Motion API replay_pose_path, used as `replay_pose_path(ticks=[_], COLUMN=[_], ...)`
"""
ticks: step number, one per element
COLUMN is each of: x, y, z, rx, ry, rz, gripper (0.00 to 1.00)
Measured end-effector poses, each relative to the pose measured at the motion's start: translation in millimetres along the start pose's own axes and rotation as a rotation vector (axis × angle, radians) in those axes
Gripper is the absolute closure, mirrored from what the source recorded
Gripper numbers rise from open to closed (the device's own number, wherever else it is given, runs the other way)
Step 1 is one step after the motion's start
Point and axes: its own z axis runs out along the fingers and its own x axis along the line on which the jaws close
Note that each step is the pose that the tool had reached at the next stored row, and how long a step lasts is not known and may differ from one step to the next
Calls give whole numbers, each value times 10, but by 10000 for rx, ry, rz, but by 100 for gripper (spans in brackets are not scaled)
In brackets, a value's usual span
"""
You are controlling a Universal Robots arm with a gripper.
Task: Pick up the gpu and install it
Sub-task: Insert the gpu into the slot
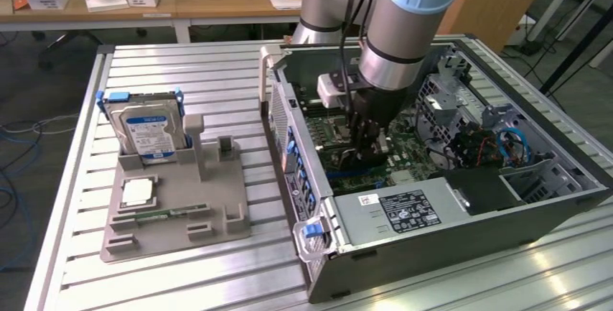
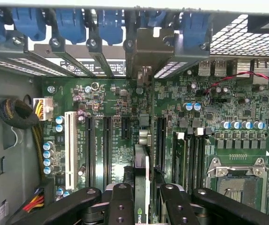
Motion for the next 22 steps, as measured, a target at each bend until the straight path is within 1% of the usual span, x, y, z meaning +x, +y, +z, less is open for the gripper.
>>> replay_pose_path(ticks=[3,6,8,10,19,20,21,22], x=[0,-3,-1,1,7,12,11,11], y=[1,1,0,1,4,4,4,4], z=[4,-10,-19,-23,-35,65,76,76], rx=[0,-14,-21,-19,-15,4,12,11], ry=[-1,-18,-5,0,-4,6,-11,-8], rz=[1,5,8,117,266,304,306,305], gripper=[74,74,74,74,74,74,74,74])
